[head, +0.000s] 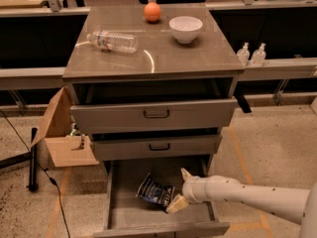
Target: Pick blue chip bag from bottom drawer and place on counter
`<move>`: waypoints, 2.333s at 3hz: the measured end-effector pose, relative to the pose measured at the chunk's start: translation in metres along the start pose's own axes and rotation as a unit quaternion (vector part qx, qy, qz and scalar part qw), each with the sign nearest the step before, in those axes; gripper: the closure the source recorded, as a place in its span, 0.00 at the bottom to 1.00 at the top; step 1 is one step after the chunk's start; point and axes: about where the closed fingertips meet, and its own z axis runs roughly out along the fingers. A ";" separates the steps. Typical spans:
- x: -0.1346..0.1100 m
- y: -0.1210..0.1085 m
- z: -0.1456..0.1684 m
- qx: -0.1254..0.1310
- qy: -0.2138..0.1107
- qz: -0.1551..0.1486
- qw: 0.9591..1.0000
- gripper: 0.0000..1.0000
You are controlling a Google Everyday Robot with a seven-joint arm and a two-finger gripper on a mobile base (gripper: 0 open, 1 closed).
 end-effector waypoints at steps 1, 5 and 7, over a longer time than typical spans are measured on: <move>0.025 0.001 0.040 -0.020 0.008 0.029 0.999 0.00; 0.057 -0.019 0.112 0.014 -0.044 0.077 0.996 0.00; 0.075 -0.018 0.174 -0.021 -0.037 0.086 0.995 0.00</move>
Offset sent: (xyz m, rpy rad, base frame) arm 0.0062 0.0039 -0.0421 0.0174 0.0616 -0.0181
